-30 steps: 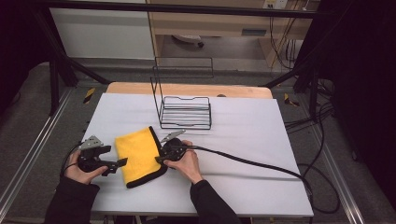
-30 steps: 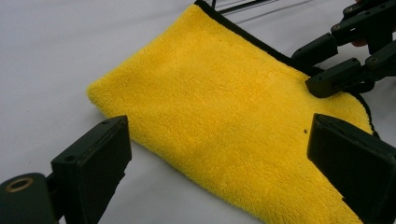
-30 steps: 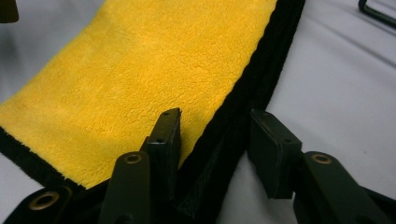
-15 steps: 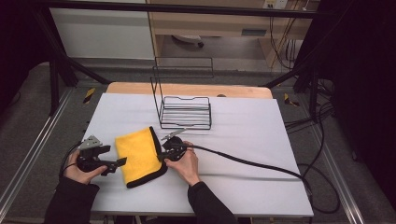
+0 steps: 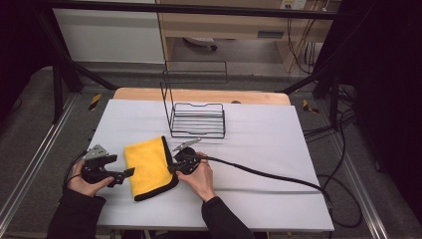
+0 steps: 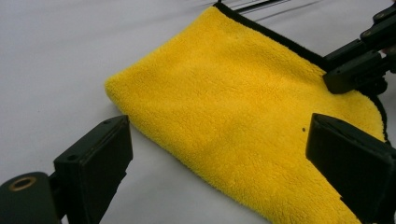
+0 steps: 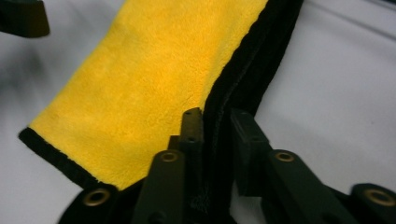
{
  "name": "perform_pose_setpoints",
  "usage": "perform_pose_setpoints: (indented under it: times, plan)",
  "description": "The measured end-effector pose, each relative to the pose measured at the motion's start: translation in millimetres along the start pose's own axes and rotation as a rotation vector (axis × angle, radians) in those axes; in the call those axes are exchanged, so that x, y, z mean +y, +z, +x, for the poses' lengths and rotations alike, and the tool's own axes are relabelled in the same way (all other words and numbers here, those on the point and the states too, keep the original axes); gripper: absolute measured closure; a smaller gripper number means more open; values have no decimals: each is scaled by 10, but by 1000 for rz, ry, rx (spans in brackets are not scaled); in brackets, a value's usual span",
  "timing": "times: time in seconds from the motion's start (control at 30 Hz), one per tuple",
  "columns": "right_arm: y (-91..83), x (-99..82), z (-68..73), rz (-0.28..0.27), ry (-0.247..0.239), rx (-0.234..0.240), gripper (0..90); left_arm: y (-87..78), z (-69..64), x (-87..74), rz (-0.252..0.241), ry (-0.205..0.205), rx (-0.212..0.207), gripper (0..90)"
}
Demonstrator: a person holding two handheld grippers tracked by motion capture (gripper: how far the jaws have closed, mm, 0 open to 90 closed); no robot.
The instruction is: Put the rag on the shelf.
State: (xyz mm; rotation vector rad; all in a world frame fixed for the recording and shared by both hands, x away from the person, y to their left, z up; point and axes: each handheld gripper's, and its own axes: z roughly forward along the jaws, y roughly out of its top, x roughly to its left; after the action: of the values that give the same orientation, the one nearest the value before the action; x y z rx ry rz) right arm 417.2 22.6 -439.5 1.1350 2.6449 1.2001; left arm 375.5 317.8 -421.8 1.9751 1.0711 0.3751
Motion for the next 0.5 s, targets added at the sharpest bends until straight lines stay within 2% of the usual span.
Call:
perform_pose_setpoints:
  times: [0.07, 0.1, 0.13, 0.23, 0.27, 0.33, 0.5]
  plan:
    - [22, -36, -21, 6, -9, -15, 627, -1, -1, 0, -1, 0, 0, 73]
    - [24, -58, -36, 8, -4, -7, 578, 0, -1, 0, -1, 0, 0, 72]
    - [26, -80, -50, -5, -2, -19, 525, 2, 0, 0, 0, 0, 1, 72]
    - [17, -97, -52, -3, 1, -6, 502, 8, -6, 0, 2, -2, 1, 73]
    - [18, -94, -38, 4, 4, -2, 510, 10, -8, 2, 2, 1, 2, 73]
    - [24, -99, -10, 10, 8, 6, 618, 11, -11, 4, 3, 2, 2, 73]
    - [45, -127, 24, -2, 49, 19, 766, 11, -10, 3, 4, 4, 4, 74]
